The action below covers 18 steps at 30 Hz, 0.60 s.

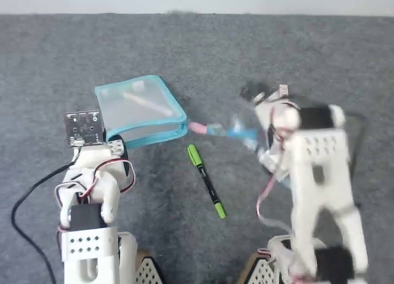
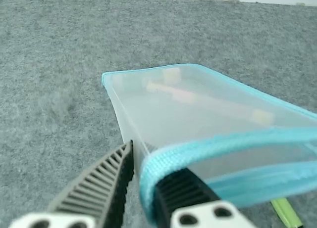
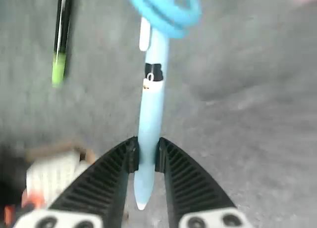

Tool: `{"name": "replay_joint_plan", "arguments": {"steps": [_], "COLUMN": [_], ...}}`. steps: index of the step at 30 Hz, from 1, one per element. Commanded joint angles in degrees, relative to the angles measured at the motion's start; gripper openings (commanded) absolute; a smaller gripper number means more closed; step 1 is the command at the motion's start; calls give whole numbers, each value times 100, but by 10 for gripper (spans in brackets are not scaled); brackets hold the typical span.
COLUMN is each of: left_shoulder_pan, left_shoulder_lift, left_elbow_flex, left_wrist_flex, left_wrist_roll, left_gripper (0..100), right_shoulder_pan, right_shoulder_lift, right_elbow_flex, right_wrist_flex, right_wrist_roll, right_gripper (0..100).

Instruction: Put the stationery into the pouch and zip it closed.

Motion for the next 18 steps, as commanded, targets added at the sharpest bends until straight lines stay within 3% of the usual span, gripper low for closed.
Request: {"name": "replay_joint_plan", "arguments": {"steps": [1, 11, 18], "left_shoulder_pan": [44, 44, 44], "left_shoulder_lift": [26, 26, 26], "left_elbow_flex": [-22, -13, -13], "left_wrist_flex": [-246, -246, -246], "left_wrist_roll": [26, 26, 26], "left_gripper": [12, 12, 12], "right_shoulder_pan": [101, -734, -989], "right_shoulder_lift": [919, 857, -251], "right_elbow_flex": [44, 747, 484], "right_wrist_flex": [215, 215, 198], "right_wrist_roll": [607, 440, 35], "right_gripper": [6, 7, 7]}}
